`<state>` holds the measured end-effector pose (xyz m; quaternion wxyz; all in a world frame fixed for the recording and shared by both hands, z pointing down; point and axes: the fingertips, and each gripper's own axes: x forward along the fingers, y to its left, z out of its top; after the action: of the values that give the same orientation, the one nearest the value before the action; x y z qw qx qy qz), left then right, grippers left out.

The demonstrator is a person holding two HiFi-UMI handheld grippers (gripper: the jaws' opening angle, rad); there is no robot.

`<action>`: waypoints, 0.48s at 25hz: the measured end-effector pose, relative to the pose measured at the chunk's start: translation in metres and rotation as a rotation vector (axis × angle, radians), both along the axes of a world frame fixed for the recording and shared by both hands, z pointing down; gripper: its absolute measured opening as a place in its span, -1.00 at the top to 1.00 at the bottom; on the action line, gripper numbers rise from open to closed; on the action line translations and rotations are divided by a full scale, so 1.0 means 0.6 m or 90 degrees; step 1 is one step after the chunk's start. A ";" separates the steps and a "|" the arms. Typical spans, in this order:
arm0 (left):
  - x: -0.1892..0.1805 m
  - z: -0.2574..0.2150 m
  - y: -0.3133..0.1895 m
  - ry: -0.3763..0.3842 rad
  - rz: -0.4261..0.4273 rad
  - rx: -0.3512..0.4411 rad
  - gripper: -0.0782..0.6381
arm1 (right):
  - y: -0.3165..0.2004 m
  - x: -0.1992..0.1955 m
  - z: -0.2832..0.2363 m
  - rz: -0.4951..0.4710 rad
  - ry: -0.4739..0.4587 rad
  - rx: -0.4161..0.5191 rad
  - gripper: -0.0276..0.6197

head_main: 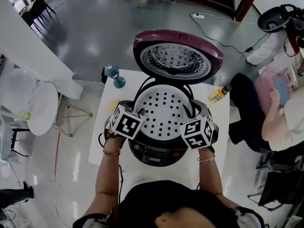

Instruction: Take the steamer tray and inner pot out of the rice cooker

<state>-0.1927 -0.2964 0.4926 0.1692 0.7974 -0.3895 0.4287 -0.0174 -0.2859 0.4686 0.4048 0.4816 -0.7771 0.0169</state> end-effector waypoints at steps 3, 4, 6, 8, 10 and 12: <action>0.003 -0.017 0.005 0.017 -0.004 0.017 0.31 | 0.002 0.000 -0.017 0.007 -0.015 0.023 0.58; 0.005 -0.026 0.004 0.029 -0.008 0.029 0.38 | 0.003 0.002 -0.025 0.015 -0.024 0.035 0.59; 0.008 -0.047 0.000 0.052 -0.020 0.056 0.41 | 0.003 0.009 -0.042 0.034 -0.057 0.057 0.62; 0.009 -0.058 -0.004 0.064 -0.030 0.071 0.44 | 0.002 0.014 -0.055 0.051 -0.098 0.071 0.65; 0.008 -0.059 -0.002 0.064 -0.034 0.073 0.45 | 0.005 0.015 -0.066 0.060 -0.126 0.084 0.67; 0.007 -0.063 0.002 0.067 -0.041 0.079 0.46 | 0.010 0.014 -0.078 0.063 -0.148 0.098 0.68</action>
<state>-0.1887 -0.2952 0.4550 0.1536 0.8150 -0.4311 0.3554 -0.0089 -0.2801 0.4220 0.2726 0.5438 -0.7931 0.0330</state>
